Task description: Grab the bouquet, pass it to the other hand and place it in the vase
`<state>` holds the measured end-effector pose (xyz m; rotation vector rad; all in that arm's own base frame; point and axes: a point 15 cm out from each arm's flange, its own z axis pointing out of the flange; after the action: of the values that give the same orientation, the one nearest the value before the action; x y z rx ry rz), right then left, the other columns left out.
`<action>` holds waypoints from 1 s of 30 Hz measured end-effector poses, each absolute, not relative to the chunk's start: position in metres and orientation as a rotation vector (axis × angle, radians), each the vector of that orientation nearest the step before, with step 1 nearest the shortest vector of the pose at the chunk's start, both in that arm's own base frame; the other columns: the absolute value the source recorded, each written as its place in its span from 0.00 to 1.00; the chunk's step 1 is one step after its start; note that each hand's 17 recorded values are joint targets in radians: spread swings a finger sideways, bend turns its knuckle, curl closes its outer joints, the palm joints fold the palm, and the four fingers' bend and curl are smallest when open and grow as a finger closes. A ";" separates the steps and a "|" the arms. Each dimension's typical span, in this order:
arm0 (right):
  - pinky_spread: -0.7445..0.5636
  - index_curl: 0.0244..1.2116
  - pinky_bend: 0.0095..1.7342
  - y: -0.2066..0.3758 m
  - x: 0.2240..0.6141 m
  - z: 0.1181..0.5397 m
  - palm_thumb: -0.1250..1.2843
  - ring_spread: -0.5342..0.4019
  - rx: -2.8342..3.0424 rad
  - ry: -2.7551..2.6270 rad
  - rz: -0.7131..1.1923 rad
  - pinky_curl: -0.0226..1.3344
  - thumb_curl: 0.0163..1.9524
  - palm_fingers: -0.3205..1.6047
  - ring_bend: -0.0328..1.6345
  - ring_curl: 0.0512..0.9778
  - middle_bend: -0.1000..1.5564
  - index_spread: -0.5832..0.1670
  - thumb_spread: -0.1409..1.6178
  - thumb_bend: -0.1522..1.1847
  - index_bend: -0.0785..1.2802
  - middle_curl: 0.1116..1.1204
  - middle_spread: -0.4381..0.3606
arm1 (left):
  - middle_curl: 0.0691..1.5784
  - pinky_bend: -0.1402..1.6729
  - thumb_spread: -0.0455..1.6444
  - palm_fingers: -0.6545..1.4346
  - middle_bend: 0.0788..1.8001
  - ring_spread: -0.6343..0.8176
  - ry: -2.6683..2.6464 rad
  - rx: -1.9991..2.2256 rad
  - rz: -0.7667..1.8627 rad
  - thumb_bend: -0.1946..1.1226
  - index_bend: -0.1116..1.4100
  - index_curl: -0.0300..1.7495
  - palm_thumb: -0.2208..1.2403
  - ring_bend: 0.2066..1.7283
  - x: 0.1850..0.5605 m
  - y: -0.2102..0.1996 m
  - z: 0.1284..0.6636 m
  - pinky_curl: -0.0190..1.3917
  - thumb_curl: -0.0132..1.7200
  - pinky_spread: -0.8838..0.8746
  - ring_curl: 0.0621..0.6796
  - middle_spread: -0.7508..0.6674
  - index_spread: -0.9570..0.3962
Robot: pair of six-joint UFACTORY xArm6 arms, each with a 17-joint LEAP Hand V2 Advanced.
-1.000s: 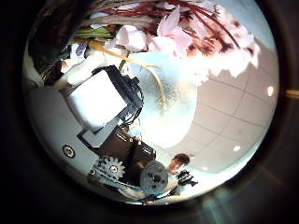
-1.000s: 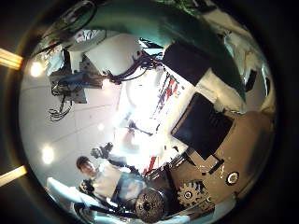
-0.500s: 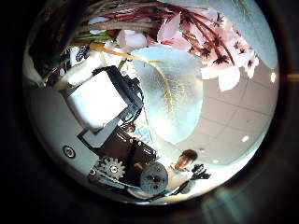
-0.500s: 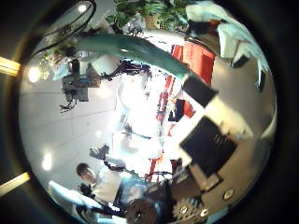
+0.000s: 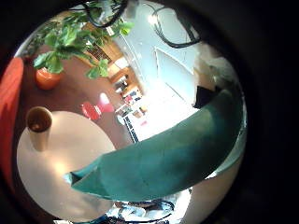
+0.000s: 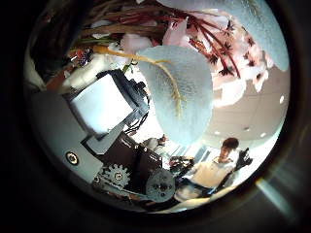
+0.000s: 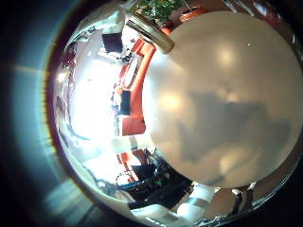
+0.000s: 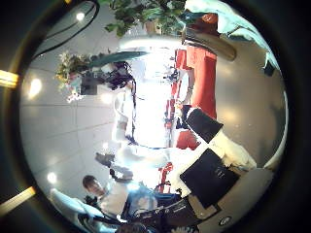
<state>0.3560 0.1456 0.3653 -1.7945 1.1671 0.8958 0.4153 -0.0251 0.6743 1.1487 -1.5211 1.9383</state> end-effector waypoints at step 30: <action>0.84 0.37 0.37 0.145 0.357 0.365 0.64 0.43 -1.795 1.164 0.887 0.35 0.26 0.36 0.57 0.34 0.35 0.32 0.65 0.10 0.25 0.31 0.33 | 0.53 0.76 0.68 0.86 0.66 0.16 -1.468 1.371 2.106 0.14 0.43 0.74 0.84 0.83 0.545 0.008 0.605 0.52 0.47 0.19 0.71 0.20 0.13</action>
<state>0.3568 0.1455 0.3655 -1.7949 1.1640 0.8872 0.5447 0.0082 0.6052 1.3713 -1.4679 2.1063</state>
